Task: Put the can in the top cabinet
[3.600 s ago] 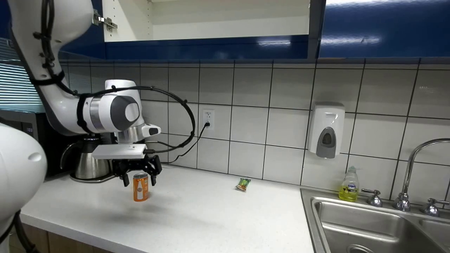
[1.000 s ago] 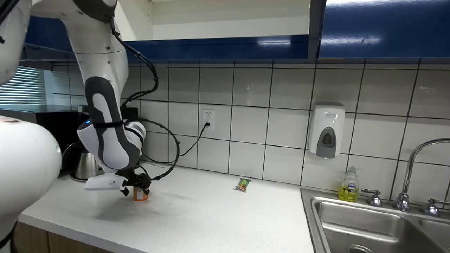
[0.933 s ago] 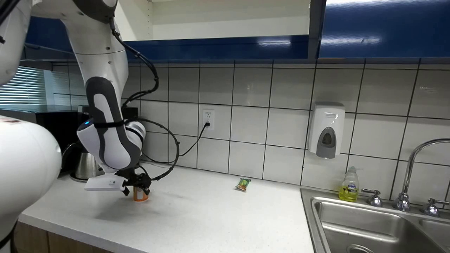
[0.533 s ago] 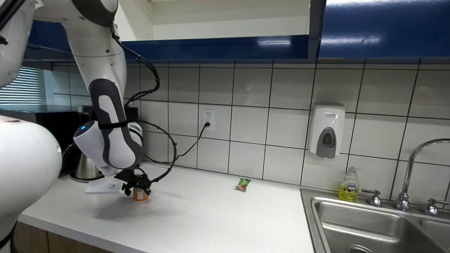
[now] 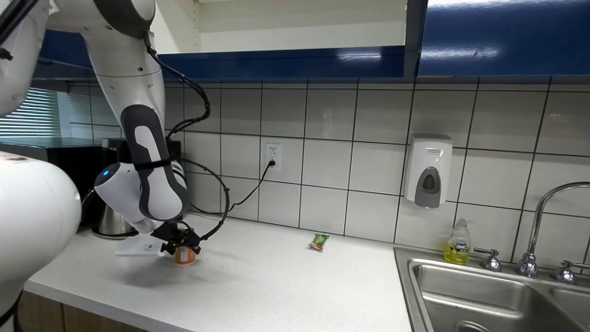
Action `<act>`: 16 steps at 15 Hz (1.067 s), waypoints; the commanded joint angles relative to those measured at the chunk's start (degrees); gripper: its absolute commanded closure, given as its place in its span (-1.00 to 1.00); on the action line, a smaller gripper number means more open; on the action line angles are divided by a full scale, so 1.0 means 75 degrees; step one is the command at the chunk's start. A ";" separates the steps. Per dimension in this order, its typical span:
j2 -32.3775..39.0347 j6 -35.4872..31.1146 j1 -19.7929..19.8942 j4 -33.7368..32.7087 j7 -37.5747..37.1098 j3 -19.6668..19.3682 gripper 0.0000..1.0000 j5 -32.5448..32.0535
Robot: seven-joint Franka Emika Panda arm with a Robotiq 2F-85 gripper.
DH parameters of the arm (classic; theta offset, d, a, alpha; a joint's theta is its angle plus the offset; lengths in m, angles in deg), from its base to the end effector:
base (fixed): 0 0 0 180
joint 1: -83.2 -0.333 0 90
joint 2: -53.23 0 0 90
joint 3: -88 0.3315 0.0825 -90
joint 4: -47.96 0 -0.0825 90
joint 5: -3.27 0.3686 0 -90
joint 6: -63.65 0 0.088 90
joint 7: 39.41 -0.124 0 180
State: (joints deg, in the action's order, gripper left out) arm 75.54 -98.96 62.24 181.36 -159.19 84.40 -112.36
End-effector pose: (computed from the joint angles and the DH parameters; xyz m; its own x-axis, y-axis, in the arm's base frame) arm 0.4364 0.1789 0.1655 0.8111 0.2169 0.5432 0.1101 -0.9687 0.2223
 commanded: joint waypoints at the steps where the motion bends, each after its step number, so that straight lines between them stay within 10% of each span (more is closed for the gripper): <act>1: 0.0052 0.0266 0.0012 -0.0113 -0.0573 0.0091 -1.00 -0.0409; 7: 0.0131 0.0418 -0.0016 -0.0193 -0.0764 0.0126 0.16 -0.0562; 16: 0.0007 0.0225 0.0056 -0.0142 -0.0372 -0.0021 0.20 -0.0200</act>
State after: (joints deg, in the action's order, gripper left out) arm 76.33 -96.64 62.25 180.36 -162.99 84.83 -114.90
